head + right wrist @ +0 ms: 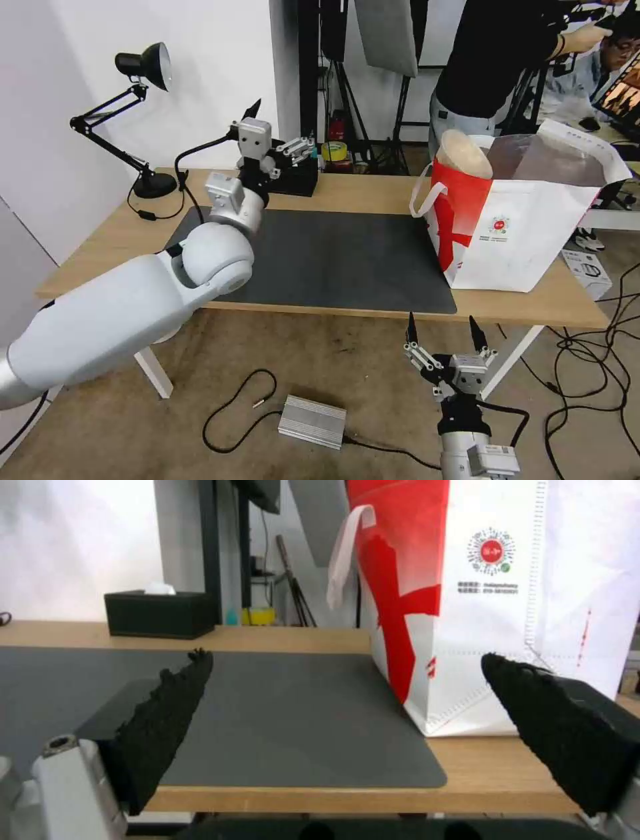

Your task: Pick up the trash from the table and place it into the takeout bag.

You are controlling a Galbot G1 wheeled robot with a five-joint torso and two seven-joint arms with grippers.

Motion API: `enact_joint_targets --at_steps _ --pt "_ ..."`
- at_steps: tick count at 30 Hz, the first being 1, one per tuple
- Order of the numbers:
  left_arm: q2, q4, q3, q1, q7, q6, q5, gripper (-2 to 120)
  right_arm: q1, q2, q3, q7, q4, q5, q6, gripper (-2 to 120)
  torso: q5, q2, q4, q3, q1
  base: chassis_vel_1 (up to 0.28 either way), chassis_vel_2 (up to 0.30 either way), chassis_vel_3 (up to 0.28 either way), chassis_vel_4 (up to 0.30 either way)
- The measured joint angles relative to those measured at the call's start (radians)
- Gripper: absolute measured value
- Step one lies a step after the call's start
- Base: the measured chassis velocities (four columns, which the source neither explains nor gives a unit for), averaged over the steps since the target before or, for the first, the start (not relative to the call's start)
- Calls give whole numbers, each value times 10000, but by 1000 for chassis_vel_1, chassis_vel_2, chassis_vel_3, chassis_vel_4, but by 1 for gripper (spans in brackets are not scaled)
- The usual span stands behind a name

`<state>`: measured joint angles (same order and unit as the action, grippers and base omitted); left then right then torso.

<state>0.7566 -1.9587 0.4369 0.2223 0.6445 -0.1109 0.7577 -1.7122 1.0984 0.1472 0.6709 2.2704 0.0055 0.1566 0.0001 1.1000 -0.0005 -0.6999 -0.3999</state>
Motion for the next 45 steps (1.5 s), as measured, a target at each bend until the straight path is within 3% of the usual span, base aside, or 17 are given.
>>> enact_joint_targets --at_steps 5,9,10,14,17,18,33,36,45 --pt "-471 -724 -1043 1183 -24 0 -111 100 1 0 1 0 0 0 0 100 -3 0 5 0 0 0 0 0 0" --pt "-990 -1804 -3002 3724 -413 -46 -582 100 0 0 0 1 0 0 0 100 -6 0 5 0 0 0 0 0 0" --pt "-990 -1804 -3002 3724 -413 -46 -582 100 0 0 0 1 0 0 0 100 -6 0 5 0 0 0 0 0 0" --pt "-1125 -2572 -4874 6087 -922 -255 -1085 100 -1 0 0 1 0 0 0 100 -4 1 8 1 1 0 0 0 0" --pt "-1094 -2730 -5227 6595 -966 -328 -1265 100 -1 0 0 1 0 0 0 100 0 1 7 1 1 0 0 0 0" --pt "-1004 -2961 -5592 7269 -998 -426 -1596 100 -1 0 0 1 0 0 0 100 -3 1 6 0 0 0 0 0 0" --pt "99 -3660 -6812 9813 -1271 -662 -3224 100 -1 0 1 1 0 0 0 100 -1 0 4 0 0 0 0 0 0" --pt "638 -3787 -7419 10826 -1566 -892 -3879 100 -1 0 1 0 0 0 0 100 -2 1 4 0 0 0 0 0 0" --pt "2215 -3931 -8055 12784 -1960 -1485 -5569 100 0 0 0 0 0 0 0 100 -1 1 5 0 -1 0 0 0 0"
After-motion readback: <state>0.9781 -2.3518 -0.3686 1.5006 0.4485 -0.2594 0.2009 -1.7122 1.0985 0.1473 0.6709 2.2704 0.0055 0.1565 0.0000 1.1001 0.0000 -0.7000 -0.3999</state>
